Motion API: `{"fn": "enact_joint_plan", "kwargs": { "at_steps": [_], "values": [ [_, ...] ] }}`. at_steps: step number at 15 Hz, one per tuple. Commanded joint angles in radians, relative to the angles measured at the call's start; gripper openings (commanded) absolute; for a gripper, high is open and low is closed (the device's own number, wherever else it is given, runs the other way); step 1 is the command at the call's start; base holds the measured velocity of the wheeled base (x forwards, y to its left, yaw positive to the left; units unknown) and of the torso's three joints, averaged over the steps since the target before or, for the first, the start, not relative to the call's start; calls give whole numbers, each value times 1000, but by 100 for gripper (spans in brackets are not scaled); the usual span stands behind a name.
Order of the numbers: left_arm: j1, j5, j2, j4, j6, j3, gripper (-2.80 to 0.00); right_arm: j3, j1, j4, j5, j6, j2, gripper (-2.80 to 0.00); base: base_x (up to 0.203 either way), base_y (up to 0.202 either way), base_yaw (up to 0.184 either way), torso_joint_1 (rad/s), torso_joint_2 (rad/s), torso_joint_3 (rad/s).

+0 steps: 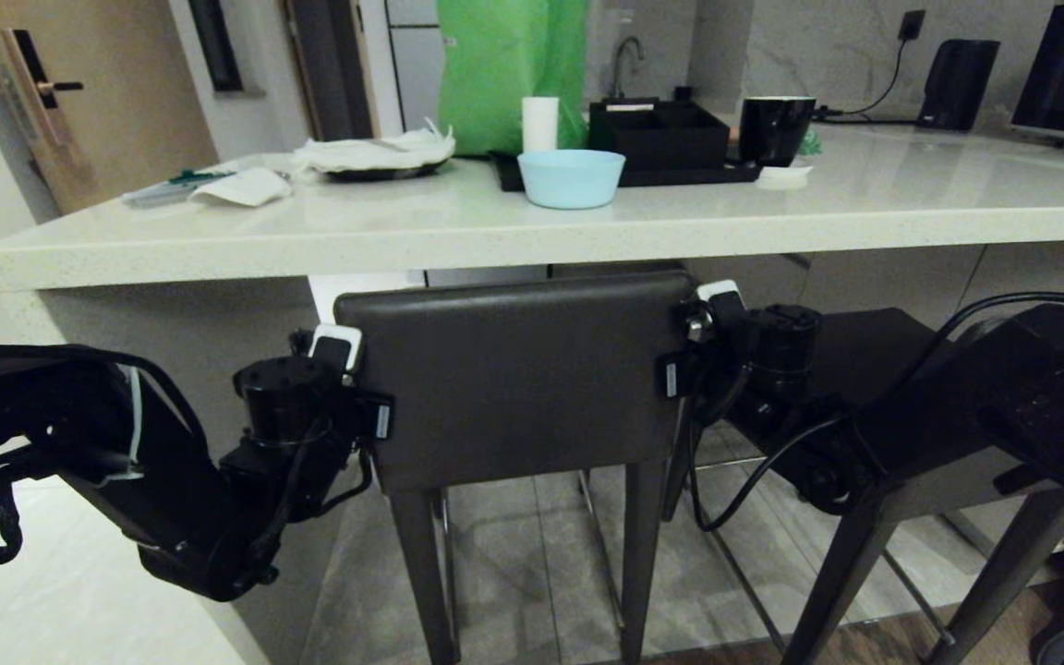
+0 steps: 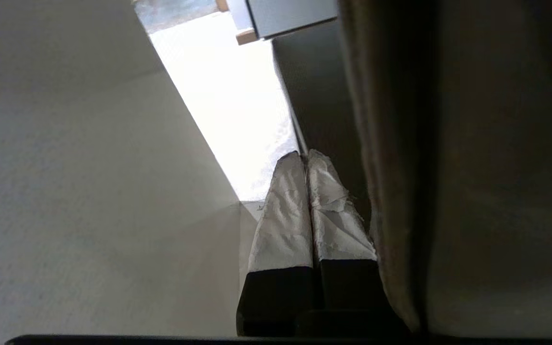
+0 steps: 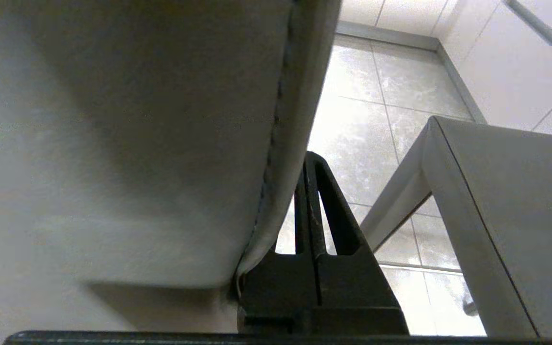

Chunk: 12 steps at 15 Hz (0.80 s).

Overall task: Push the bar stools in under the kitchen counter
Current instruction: Push the gray chair back under the dining table

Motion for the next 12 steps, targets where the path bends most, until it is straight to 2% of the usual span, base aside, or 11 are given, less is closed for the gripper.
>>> {"fn": "enact_joint_plan", "kwargs": {
  "at_steps": [1,4,6,10,12],
  "values": [
    [5,5,-6,-18,4,22,-280,21,65,-17,2,-2,-11,-280,0,0,0,0,0,0],
    [30,6,-25,-21,-1,59,-280,79,70,-61,0,-2,-34,-280,0,0,0,0,0,0],
    [72,-1,-32,-22,0,88,-280,121,47,-89,0,0,-49,-280,0,0,0,0,0,0],
    [139,-47,-27,-154,5,160,-280,204,-14,-128,4,3,-94,-280,0,0,0,0,0,0],
    [140,-47,-31,-159,3,178,-280,208,-26,-138,3,4,-98,-280,0,0,0,0,0,0]
  ]
}}
